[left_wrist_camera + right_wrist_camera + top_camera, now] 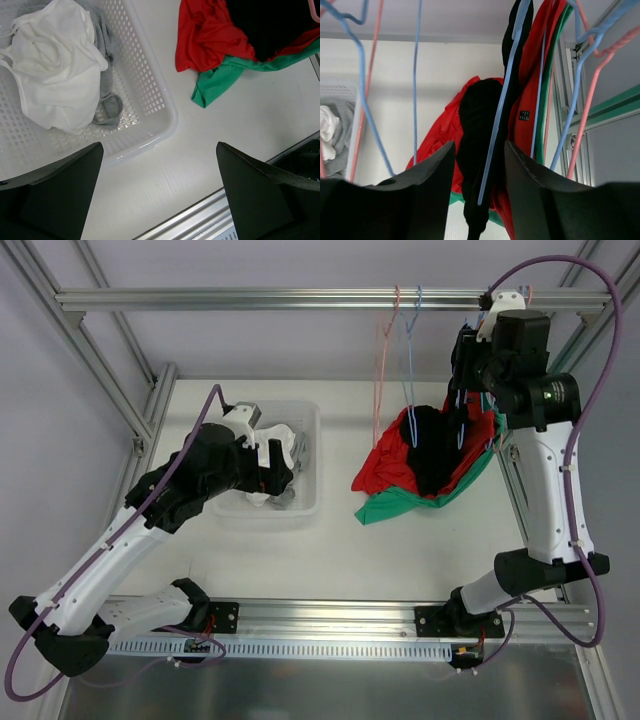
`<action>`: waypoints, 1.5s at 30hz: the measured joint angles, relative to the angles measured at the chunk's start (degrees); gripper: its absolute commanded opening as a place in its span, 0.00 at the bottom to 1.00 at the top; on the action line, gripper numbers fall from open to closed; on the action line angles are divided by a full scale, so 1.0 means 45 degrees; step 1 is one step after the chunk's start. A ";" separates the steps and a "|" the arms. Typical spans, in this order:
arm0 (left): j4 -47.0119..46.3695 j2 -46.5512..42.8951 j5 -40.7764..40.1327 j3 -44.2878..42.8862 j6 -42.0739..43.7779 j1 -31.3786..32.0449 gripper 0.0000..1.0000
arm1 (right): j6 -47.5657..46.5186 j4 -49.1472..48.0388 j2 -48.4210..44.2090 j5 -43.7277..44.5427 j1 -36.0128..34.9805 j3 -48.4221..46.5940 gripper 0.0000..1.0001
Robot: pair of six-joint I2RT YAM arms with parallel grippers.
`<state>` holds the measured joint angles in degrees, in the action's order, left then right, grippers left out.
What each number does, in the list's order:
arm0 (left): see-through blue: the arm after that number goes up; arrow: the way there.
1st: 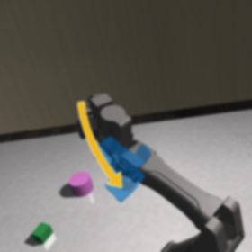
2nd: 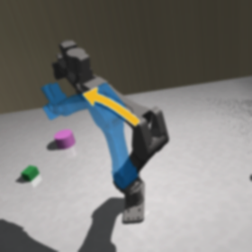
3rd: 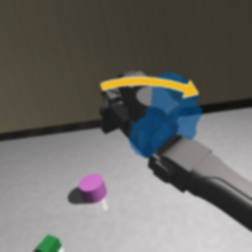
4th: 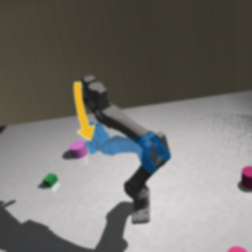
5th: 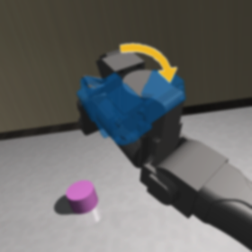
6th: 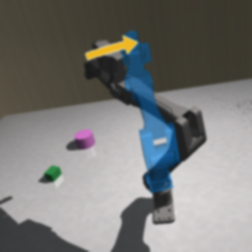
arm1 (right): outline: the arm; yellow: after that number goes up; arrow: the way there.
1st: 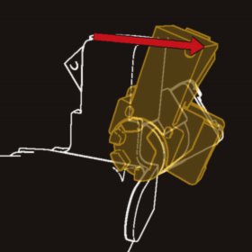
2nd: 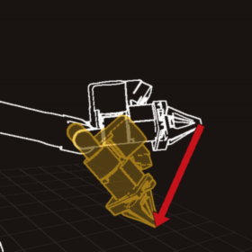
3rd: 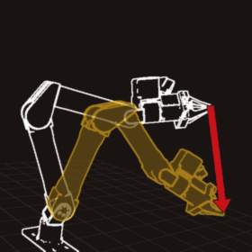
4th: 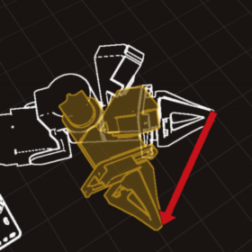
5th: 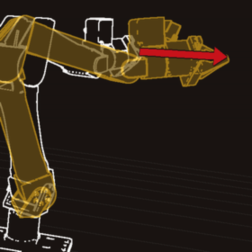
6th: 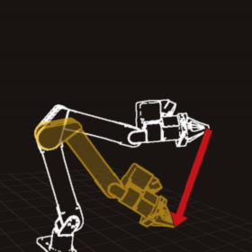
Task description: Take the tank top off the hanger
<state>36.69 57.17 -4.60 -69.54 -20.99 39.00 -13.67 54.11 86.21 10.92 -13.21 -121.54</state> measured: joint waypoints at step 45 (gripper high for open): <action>-0.0214 0.0559 0.1583 -0.1404 0.0534 0.2113 0.99 | 0.1282 -0.3356 -0.6776 -0.1768 0.0063 0.6659 0.00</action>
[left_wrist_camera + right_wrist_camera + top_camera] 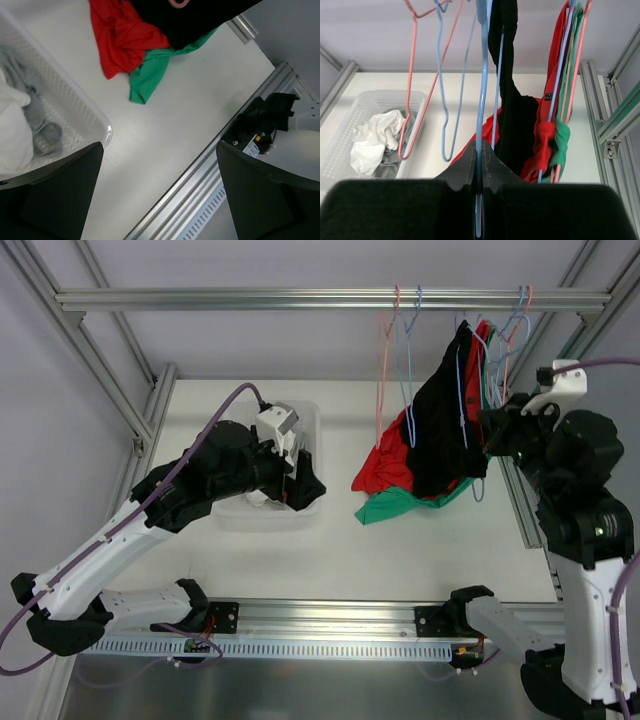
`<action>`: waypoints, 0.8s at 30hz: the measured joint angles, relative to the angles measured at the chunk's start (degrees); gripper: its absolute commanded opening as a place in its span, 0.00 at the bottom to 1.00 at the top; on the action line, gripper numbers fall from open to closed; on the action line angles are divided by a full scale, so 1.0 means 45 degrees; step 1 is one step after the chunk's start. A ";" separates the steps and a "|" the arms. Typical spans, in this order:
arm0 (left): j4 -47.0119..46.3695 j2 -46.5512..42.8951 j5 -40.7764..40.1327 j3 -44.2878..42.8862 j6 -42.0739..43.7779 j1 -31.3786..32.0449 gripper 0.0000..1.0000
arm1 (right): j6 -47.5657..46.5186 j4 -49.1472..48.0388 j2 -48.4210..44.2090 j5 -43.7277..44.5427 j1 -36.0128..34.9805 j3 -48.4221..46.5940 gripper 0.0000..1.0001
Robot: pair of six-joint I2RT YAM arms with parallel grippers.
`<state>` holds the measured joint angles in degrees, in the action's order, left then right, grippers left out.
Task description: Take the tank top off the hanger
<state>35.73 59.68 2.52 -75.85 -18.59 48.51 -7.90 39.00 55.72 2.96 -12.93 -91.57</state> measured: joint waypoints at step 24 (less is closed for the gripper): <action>-0.4614 0.7577 0.3415 -0.8398 0.3915 0.2477 0.91 | 0.0321 0.7980 -0.4920 -0.4337 0.0010 -0.3910 0.00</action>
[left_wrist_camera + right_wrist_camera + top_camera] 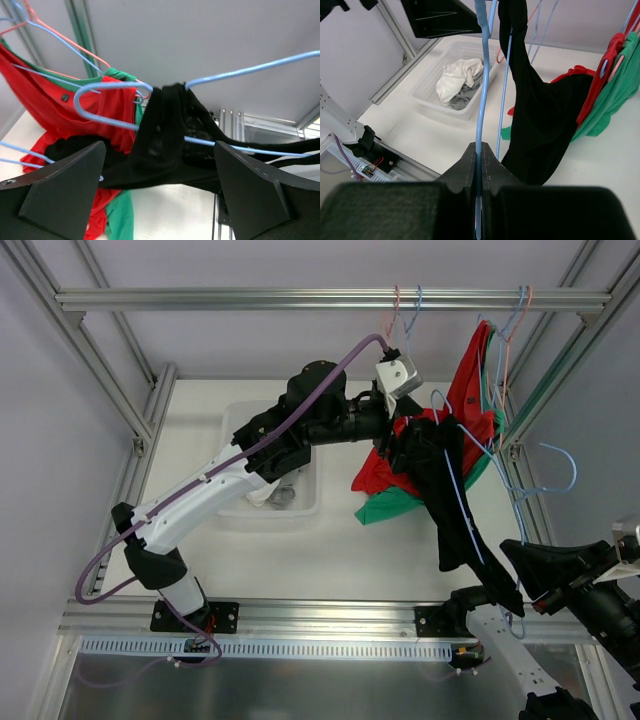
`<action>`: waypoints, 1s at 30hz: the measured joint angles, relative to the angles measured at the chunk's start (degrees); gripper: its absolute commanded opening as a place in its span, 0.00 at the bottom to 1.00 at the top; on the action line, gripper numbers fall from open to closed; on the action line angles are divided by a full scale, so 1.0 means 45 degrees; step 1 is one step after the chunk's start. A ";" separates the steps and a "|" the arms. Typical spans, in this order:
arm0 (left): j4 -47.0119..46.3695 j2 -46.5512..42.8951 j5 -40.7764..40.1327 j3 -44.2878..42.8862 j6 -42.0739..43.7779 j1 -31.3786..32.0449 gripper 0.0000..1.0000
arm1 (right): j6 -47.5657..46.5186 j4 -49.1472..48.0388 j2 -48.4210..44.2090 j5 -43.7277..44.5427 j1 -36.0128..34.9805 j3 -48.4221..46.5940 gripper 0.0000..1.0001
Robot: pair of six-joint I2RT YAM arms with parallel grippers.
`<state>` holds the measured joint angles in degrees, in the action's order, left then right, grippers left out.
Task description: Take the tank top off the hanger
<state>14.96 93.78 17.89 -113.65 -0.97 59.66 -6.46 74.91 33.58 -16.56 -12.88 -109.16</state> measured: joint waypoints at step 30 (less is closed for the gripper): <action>-0.0491 -0.1365 -0.3793 0.0243 0.0010 0.0155 0.00 | 0.0078 0.0680 -0.0068 -0.2127 -0.0724 -0.1404 0.00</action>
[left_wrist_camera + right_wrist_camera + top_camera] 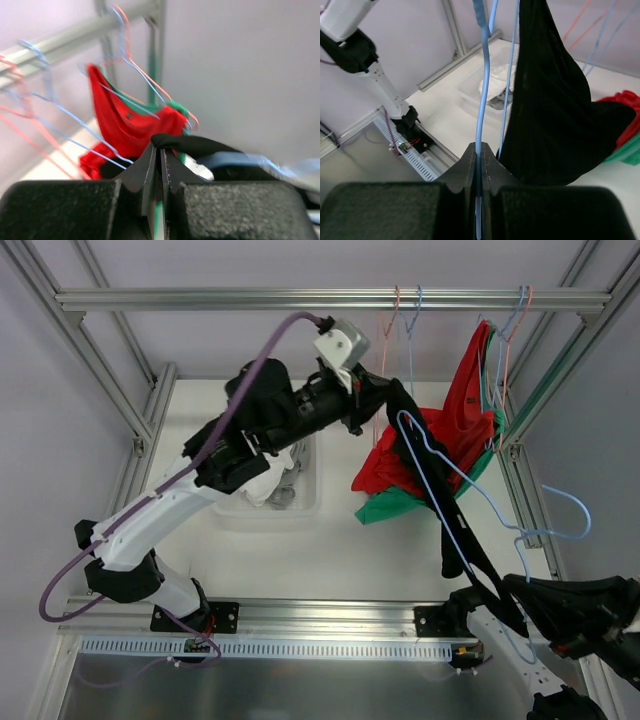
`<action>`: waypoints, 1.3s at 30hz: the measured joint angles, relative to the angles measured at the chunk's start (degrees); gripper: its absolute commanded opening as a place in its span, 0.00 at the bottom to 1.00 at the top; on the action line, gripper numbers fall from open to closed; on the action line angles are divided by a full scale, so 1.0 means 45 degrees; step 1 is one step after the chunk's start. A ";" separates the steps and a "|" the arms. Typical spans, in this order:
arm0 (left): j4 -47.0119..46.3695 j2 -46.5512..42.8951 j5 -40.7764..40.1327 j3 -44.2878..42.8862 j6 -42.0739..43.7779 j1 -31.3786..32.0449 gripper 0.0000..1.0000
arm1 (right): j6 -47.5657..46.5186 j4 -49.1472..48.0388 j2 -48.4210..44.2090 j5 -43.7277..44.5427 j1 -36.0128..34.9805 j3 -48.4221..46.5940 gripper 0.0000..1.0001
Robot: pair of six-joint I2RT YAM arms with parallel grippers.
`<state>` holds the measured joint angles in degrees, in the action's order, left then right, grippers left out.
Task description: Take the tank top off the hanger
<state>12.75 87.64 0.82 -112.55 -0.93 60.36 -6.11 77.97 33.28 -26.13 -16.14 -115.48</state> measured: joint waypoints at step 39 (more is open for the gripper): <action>-0.2492 -0.6071 0.3978 1.5878 -0.3769 0.0607 0.05 | -0.0253 -1.3619 -0.2681 0.4653 -0.0831 0.9010 0.00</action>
<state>1.54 60.31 18.72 -41.10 -17.89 63.09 -7.25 16.69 21.21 -5.19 -19.88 -74.94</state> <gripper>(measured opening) 0.019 0.032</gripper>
